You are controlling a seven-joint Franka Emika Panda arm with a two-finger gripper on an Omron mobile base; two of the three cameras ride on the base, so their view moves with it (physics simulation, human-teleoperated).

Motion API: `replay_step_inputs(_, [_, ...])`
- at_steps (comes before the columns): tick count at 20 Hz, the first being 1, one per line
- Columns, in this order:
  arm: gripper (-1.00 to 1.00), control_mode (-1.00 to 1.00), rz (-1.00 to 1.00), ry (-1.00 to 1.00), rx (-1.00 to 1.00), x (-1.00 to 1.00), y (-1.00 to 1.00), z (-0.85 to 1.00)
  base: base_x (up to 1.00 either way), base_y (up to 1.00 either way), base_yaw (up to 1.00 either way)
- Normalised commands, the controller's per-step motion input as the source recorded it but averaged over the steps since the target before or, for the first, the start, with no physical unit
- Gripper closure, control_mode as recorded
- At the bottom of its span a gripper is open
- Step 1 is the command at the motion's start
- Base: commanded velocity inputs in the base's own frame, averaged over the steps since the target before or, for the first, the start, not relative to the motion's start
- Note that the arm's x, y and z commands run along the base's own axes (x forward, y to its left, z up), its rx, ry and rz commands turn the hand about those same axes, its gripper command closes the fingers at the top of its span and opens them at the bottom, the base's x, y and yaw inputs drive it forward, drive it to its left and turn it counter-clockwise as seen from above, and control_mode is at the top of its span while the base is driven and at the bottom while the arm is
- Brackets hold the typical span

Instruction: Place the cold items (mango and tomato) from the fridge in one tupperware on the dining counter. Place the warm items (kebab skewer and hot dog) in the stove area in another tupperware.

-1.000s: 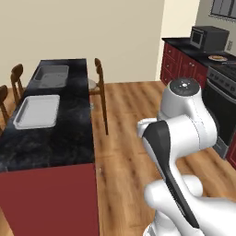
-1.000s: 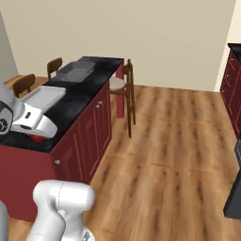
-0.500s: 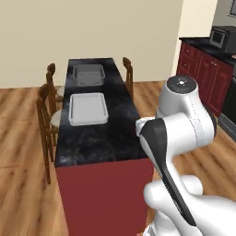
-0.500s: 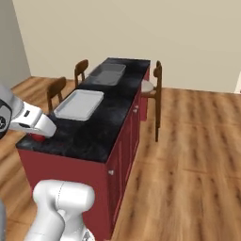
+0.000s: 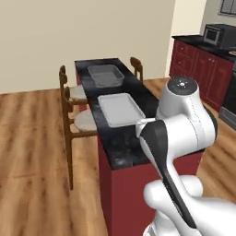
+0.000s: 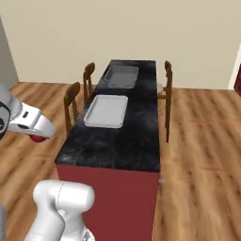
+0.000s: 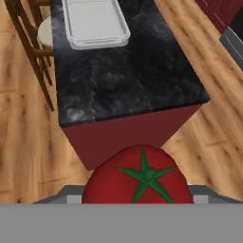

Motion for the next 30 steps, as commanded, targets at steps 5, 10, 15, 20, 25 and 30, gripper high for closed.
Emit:
replay_step_inputs(5, [1.0,1.0,0.0,0.0,0.0,0.0,0.0,0.0,0.35,1.0,-0.55])
replay_step_inputs(10, [1.0,1.0,0.0,0.0,0.0,0.0,0.0,0.0,0.21,0.99,-0.63])
replay_step_inputs(15, [1.0,1.0,0.0,0.0,0.0,0.0,0.0,0.0,0.12,0.94,-0.69])
replay_step_inputs(20, [1.0,1.0,0.0,0.0,0.0,0.0,0.0,0.0,0.21,0.93,-0.69])
replay_step_inputs(25, [1.0,1.0,0.0,0.0,0.0,0.0,0.0,0.0,0.46,0.93,-0.65])
replay_step_inputs(30, [1.0,1.0,0.0,0.0,0.0,0.0,0.0,0.0,0.13,0.74,-0.59])
